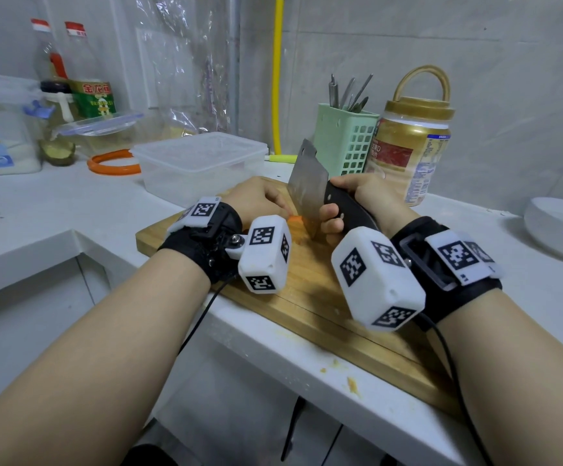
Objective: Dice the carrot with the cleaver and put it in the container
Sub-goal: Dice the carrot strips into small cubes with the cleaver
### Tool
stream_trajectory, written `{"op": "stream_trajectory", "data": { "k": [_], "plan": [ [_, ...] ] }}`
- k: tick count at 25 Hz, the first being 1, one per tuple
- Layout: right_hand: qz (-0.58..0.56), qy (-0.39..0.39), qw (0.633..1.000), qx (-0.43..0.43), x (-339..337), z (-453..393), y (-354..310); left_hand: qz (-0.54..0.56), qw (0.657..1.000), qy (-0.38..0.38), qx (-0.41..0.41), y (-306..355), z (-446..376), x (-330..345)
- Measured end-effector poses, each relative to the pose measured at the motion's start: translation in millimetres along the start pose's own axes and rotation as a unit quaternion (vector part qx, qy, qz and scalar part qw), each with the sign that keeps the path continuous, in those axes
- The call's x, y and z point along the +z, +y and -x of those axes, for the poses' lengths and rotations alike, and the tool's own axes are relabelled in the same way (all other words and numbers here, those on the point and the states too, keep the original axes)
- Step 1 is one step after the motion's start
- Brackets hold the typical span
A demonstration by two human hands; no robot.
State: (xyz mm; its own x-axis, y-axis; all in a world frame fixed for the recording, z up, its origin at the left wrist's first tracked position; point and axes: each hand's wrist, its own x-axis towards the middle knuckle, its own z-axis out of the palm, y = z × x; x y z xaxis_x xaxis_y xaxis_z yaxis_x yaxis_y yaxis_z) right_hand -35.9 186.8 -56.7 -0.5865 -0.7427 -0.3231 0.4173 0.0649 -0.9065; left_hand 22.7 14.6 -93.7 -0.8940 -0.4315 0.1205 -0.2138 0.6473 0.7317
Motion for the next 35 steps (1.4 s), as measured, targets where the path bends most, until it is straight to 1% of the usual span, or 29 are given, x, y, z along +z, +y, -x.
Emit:
{"op": "stream_trajectory", "data": {
  "k": [3,7,11,14,21,27,31,35],
  "plan": [
    [0.021,0.002,1.000,-0.008,0,-3,5,0.009,1.000,0.003,-0.006,2,2,0],
    [0.003,-0.012,1.000,-0.020,-3,0,9,0.007,0.999,0.027,-0.026,-1,-1,0],
    [-0.004,-0.012,0.999,-0.047,-4,5,11,-0.014,0.999,0.023,-0.031,-3,-3,0],
    [-0.018,-0.026,0.998,-0.061,-3,8,10,0.001,1.000,0.019,-0.024,-3,-1,-1],
    [-0.008,-0.030,0.999,-0.043,1,8,12,0.016,1.000,0.011,-0.001,-3,0,0],
    [0.023,-0.017,0.999,-0.035,0,7,11,0.014,1.000,0.008,-0.003,-5,0,0],
    [0.073,-0.007,0.997,-0.022,1,6,7,0.017,1.000,0.005,-0.003,-2,2,-1],
    [0.067,-0.011,0.998,0.002,2,6,2,0.022,1.000,0.001,-0.018,1,4,-1]
  ]
}}
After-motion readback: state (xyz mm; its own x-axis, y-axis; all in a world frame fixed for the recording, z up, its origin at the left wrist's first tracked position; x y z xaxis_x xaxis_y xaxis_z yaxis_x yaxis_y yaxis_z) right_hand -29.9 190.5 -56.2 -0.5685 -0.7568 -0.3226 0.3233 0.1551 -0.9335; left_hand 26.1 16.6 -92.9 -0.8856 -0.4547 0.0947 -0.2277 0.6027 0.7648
